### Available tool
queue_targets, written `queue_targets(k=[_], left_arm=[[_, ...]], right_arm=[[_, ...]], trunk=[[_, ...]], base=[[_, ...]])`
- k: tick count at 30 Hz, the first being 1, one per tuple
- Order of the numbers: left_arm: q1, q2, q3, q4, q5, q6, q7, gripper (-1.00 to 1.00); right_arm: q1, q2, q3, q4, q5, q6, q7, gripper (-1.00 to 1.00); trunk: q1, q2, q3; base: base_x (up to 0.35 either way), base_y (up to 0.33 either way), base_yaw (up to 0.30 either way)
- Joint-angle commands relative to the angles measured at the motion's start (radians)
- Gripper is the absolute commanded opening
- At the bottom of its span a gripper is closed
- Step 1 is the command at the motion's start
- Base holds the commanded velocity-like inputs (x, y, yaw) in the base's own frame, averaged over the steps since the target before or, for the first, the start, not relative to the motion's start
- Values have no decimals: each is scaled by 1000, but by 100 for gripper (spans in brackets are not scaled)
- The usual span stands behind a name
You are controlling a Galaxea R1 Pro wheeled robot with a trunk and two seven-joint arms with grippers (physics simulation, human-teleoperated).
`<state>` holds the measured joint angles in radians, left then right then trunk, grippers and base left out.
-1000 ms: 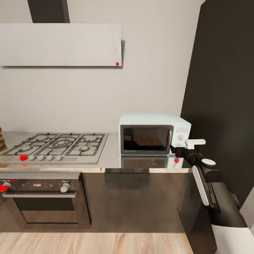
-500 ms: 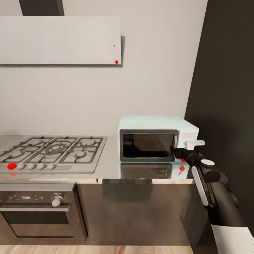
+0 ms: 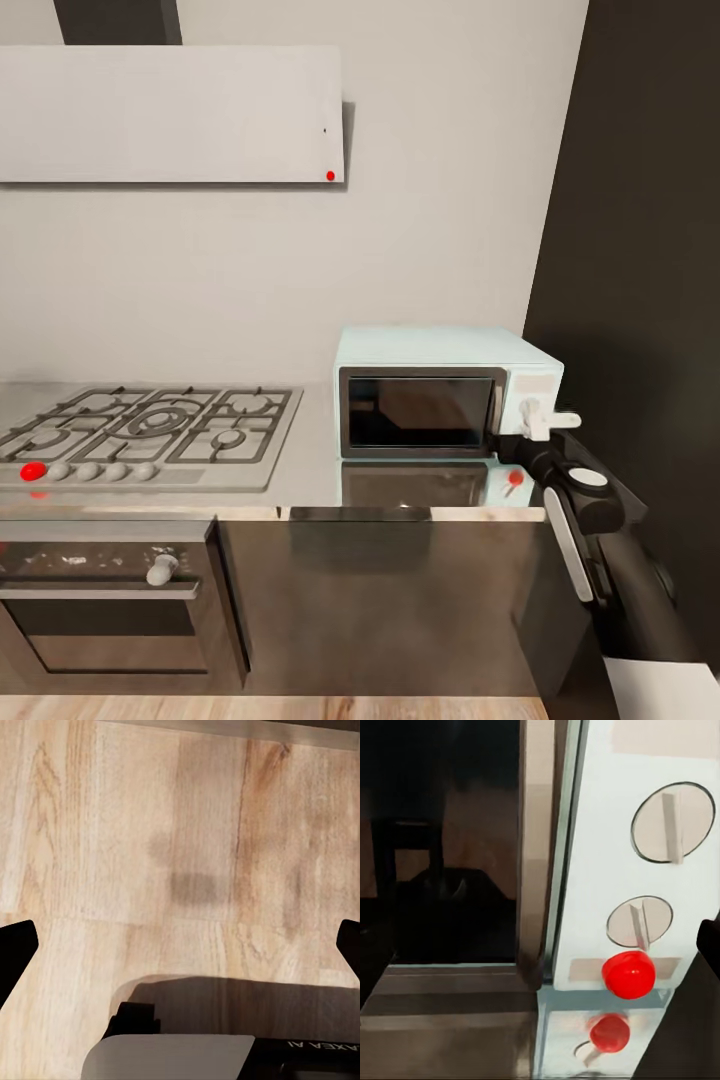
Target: In the kitchen, take the popcorn bag from the countertop, put it into the microwave, and heat it until the popcorn is cooked so the cooked popcorn ends up inside the bag.
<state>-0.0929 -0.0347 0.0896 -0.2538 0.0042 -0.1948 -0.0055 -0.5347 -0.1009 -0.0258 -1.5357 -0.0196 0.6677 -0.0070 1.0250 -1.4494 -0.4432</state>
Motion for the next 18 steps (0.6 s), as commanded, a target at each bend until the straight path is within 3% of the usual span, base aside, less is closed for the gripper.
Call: queue_targets(k=[1, 11, 12, 13, 18], left_arm=[[-1, -1, 5, 1, 0, -3, -1, 100], [-1, -1, 5, 1, 0, -3, -1, 100], [-1, -1, 5, 1, 0, -3, -1, 100], [-1, -1, 5, 1, 0, -3, -1, 100], [-1, -1, 7, 1, 1, -3, -1, 100]], right_arm=[[5, 0, 1, -1, -2, -1, 0, 100], [45, 0, 3, 10, -4, -57, 5, 100], [49, 0, 2, 11, -4, -194, 5, 100], [63, 0, 2, 11, -4, -230, 4, 100], [70, 0, -12, 12, -5, -251, 5, 100]], trunk=[[0, -1, -1], [0, -1, -1], [0, -1, -1], [0, -1, -1], [0, -1, -1]], base=[[0, 0, 0], [0, 0, 0], [0, 0, 0], [0, 0, 0], [18, 0, 0]])
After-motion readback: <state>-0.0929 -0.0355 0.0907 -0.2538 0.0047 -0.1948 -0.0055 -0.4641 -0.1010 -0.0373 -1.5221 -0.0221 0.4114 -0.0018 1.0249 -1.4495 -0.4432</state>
